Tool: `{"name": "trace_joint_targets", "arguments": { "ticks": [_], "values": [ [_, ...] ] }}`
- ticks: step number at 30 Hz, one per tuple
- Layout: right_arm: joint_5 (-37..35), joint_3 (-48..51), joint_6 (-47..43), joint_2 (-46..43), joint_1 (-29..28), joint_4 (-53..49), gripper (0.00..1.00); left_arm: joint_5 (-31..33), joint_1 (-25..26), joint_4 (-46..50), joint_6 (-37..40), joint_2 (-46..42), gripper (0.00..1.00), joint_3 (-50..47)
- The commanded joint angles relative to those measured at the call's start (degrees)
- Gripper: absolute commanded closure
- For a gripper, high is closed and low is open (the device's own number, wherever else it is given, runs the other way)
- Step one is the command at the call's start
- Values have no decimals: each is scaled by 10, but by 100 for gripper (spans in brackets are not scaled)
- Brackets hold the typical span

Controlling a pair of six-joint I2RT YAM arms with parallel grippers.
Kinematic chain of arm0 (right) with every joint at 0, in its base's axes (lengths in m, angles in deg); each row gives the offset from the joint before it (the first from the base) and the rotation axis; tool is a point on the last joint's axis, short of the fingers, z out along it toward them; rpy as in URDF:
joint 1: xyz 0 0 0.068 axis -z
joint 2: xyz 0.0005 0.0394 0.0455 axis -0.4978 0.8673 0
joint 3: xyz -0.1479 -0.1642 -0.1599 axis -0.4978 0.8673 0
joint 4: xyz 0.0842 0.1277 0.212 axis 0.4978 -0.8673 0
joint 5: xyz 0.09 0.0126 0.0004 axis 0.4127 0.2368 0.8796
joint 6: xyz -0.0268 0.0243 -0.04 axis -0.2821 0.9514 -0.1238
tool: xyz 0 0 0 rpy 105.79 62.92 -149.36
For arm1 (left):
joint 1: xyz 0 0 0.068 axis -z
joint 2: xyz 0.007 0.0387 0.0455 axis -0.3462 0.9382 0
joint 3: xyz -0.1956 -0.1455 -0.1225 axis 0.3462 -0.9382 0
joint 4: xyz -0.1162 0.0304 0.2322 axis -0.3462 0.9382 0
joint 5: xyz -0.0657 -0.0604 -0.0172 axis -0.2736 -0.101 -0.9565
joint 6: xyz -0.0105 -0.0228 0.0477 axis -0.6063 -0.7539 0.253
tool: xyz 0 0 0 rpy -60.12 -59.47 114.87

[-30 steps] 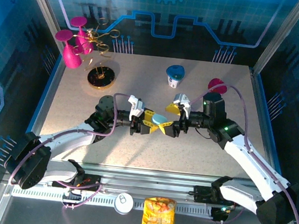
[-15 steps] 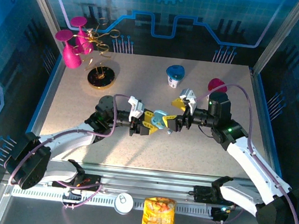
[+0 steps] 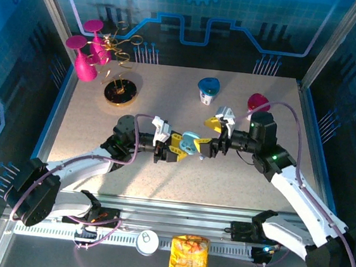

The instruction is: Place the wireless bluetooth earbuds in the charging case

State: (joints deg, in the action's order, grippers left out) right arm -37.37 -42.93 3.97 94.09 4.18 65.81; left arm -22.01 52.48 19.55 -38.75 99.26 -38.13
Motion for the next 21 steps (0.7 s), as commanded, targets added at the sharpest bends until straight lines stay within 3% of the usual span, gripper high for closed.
{"name": "trace_joint_targets", "arguments": {
  "ticks": [1,10,17,21],
  "values": [
    [13,25,15,-39,7,26,13,5,-13,-50,-2,4,66,-9],
    [-53,81,89,-114,26,34,14,0,-34,-71,-24,-1,66,-16],
    [-265,120,152,-107,27,-55,16,11,-42,-60,-18,-29,66,-27],
    [-308,131,188,-50,28,-79,17,10,-42,-58,-19,-36,66,-25]
  ]
}}
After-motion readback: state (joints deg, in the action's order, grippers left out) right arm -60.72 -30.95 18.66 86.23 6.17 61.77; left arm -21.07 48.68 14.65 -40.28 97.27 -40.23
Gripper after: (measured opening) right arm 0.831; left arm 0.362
